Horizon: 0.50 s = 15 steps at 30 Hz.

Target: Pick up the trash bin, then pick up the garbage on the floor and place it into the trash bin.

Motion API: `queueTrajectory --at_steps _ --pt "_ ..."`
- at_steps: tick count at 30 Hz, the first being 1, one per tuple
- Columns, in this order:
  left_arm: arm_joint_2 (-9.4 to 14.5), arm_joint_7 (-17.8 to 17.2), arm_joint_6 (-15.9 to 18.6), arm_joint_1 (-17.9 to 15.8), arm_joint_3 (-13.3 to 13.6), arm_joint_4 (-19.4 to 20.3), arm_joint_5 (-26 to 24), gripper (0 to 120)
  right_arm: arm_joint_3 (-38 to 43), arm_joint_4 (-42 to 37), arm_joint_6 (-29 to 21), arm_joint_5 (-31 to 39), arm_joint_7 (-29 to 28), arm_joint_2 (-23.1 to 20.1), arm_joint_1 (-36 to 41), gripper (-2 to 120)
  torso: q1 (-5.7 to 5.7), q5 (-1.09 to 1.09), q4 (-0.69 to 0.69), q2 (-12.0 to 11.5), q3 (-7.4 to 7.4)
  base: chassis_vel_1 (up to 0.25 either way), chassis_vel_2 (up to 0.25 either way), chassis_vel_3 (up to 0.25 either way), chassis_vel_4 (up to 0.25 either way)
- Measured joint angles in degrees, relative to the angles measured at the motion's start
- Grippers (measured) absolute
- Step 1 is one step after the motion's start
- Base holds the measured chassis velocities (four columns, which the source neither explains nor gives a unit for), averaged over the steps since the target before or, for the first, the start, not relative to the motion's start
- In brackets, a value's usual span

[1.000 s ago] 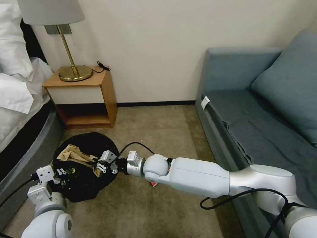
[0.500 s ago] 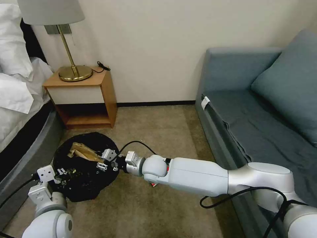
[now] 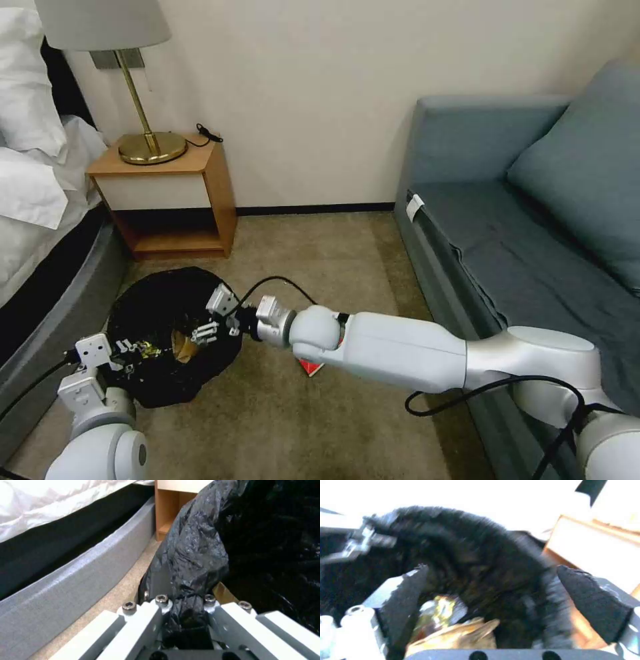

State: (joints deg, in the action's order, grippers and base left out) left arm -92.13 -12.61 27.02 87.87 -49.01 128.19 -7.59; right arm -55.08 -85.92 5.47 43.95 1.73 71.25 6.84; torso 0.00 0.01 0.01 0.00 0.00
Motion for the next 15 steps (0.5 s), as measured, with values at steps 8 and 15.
queueTrajectory --at_steps 8,15 --pt "0.0 0.0 0.0 -0.1 -0.5 0.0 -0.5 3 4.2 -1.4 1.6 -2.1 3.0 -9.3 -2.4 100 0.0 0.01 -0.03 0.0 0.0 0.0 0.0 0.0 0.0" --pt "0.0 0.3 0.7 0.1 -0.8 1.1 -0.6 3 3.2 4.7 3.6 -9.4 9.0 -13.8 -3.4 100 0.0 0.0 -0.02 0.0 0.0 0.0 0.0 0.0 0.0"
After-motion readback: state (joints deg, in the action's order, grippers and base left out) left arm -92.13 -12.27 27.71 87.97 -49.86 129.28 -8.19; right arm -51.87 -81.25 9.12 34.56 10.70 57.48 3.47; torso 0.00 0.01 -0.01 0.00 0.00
